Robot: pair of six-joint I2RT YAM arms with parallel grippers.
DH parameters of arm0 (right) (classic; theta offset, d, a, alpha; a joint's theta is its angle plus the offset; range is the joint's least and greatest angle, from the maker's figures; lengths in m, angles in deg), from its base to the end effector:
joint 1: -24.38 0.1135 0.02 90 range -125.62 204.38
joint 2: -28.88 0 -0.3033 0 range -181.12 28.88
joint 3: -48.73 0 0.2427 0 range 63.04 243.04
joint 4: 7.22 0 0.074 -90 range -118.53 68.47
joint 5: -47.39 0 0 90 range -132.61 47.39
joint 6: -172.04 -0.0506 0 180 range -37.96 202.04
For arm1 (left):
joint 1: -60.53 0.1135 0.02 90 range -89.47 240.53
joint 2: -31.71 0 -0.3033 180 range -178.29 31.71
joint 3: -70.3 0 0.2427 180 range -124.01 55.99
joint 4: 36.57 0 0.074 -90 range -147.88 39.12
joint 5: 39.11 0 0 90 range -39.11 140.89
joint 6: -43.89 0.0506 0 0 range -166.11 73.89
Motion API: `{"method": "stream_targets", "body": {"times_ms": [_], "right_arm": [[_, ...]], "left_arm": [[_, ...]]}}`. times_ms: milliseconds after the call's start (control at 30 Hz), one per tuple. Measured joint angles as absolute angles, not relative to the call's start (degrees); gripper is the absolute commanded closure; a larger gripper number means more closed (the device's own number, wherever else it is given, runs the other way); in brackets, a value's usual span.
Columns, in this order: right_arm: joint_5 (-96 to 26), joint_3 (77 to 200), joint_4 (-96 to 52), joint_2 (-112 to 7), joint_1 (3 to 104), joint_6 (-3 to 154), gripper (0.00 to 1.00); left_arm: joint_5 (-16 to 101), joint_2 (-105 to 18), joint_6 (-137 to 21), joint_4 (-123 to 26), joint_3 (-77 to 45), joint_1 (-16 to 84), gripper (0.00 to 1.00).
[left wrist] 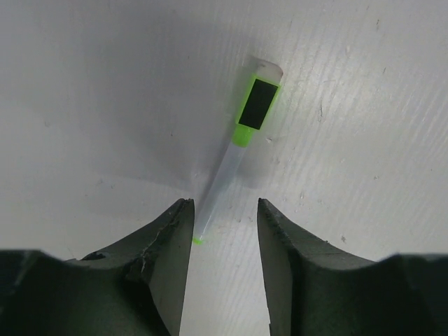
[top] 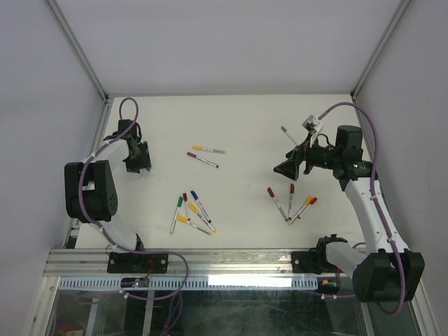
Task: Open the pen caps
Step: Pick up the pen from the center of the board.
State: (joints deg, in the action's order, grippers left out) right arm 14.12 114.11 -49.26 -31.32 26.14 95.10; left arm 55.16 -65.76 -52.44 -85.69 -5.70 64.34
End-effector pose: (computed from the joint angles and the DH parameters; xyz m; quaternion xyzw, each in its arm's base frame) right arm 0.1910 0.0482 0.3376 -0.3122 0.7530 0.3841 0.4335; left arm 0.3257 0.0255 0.2080 -0.0933 0.9806 0.0330 0.1692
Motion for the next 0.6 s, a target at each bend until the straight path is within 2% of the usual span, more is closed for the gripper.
{"method": "stream_targets", "body": {"times_ms": [133,367,500,600], "right_arm": [[14.8,113.8,-48.4,-31.3,26.1,94.3,0.01],[15.3,113.8,-47.7,-31.3,26.1,93.7,0.01],[15.4,113.8,-47.4,-31.3,26.1,93.4,0.01],[16.0,113.7,-47.1,-31.3,26.1,93.0,0.01]], "left_arm": [[54.8,-68.2,-52.2,-86.5,-7.6,64.3,0.7],[54.9,-71.0,-51.8,-87.1,-9.2,64.3,0.8],[55.8,-71.0,-51.8,-87.4,-9.2,63.9,0.88],[56.8,-71.1,-51.8,-87.7,-9.3,62.9,0.99]]}}
